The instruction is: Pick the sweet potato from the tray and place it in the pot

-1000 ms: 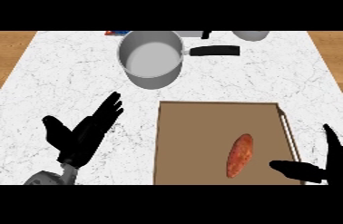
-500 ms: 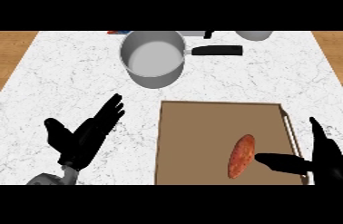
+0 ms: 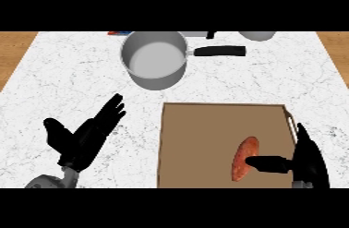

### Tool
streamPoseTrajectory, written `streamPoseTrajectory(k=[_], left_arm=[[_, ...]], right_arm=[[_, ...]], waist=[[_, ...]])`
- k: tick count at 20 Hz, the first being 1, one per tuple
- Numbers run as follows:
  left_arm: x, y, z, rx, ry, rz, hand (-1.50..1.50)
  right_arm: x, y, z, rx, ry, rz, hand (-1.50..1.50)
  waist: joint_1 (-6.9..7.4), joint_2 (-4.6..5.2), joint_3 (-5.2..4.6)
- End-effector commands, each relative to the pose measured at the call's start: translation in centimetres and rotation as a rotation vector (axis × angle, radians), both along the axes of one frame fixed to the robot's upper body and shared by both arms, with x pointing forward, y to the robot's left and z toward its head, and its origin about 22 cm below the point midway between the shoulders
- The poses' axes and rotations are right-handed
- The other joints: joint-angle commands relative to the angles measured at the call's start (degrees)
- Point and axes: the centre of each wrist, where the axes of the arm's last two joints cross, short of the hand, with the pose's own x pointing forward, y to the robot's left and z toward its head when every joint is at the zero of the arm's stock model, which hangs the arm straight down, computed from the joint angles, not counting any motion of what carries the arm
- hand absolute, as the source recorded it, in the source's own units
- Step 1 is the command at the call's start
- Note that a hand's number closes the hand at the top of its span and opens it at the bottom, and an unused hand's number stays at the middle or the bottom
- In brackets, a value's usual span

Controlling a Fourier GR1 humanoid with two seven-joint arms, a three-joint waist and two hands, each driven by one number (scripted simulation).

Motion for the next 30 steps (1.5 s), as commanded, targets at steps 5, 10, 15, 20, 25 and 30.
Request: streamPoseTrajectory(k=[5, 10, 15, 20, 25, 30], left_arm=[[0.0, -0.1, 0.5, -0.002, -0.011, 0.009, 0.0], [-0.5, -0.2, 0.1, -0.007, -0.012, 0.004, 0.0], [-0.2, -0.2, -0.1, 0.006, -0.003, 0.01, 0.0], [0.5, 0.5, 0.8, -0.002, -0.002, 0.02, 0.0], [-0.3, -1.1, -0.4, -0.011, -0.004, 0.007, 0.0], [-0.1, -1.5, -0.2, -0.012, 0.012, -0.011, 0.0]], right_arm=[[0.5, 2.8, -0.7, -0.036, 0.24, -0.137, -1.5], [0.8, 2.9, -0.2, -0.026, 0.268, -0.138, -1.5], [0.7, 2.8, -0.6, -0.017, 0.275, -0.152, -1.5], [0.2, 3.2, -1.5, -0.022, 0.288, -0.154, -1.5], [0.8, 2.9, -2.3, -0.016, 0.339, -0.152, -1.5], [0.6, 3.6, -3.2, -0.003, 0.34, -0.154, -1.5]], waist=[[-0.11, -0.06, 0.13], [-0.21, -0.1, 0.19], [-0.45, -0.07, 0.2], [-0.3, -0.09, 0.27], [-0.21, 0.01, 0.3], [-0.33, 0.04, 0.29]])
